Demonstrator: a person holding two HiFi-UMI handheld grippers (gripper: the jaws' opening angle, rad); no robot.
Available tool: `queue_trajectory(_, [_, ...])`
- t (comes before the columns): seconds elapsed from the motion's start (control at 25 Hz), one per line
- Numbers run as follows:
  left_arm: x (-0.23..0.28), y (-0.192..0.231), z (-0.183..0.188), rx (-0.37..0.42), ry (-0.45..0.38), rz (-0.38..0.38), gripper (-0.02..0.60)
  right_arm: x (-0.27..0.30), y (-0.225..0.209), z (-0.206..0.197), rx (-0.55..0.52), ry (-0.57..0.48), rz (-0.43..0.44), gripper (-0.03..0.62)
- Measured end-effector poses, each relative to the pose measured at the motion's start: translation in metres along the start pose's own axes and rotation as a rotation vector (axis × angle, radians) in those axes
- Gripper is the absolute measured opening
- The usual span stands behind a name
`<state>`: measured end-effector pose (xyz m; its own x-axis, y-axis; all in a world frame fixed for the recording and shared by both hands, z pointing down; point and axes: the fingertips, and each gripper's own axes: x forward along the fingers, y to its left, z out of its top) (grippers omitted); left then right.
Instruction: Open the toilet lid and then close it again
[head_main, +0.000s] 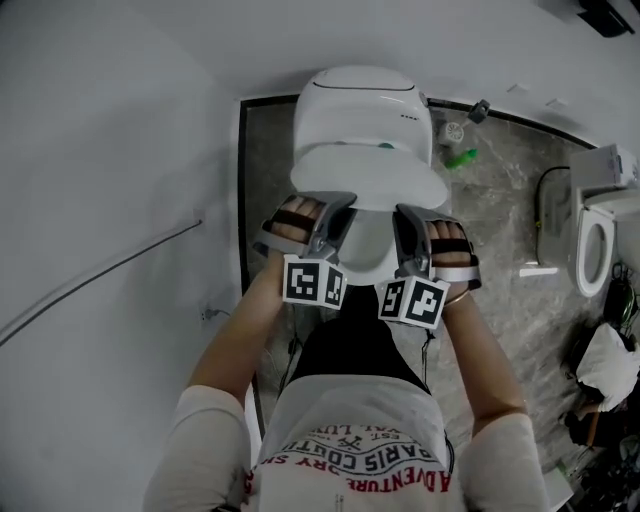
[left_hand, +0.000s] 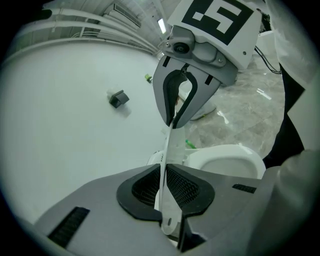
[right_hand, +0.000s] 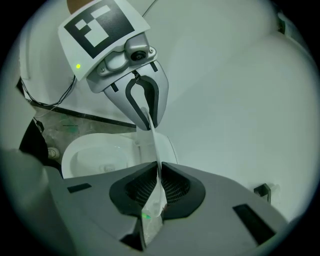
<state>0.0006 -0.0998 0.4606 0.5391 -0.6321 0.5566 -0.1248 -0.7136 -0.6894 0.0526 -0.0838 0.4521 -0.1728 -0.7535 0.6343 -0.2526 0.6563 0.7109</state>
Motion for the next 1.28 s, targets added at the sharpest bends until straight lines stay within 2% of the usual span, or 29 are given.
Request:
queue_trajectory(0.28, [0.020, 0.037, -0.007, -0.035, 0.038, -0.008, 0.049, 0.020, -0.038, 0.006, 0.018, -0.043, 0.010, 0.034])
queue_trajectory(0.48, [0.031, 0.064, -0.009, -0.043, 0.045, 0.037, 0.059, 0.033, -0.063, 0.010, 0.013, -0.082, -0.002, 0.034])
queue_trajectory(0.72, [0.055, 0.097, -0.014, -0.054, 0.021, 0.042, 0.071, 0.057, -0.097, 0.010, 0.026, -0.095, -0.023, 0.034])
queue_trajectory(0.92, [0.074, 0.122, -0.022, -0.059, -0.004, 0.026, 0.078, 0.081, -0.121, 0.011, 0.036, -0.091, -0.036, 0.035])
queue_trajectory(1.28, [0.116, 0.164, -0.033, -0.091, -0.039, -0.054, 0.085, 0.124, -0.165, 0.007, 0.064, -0.075, -0.024, 0.035])
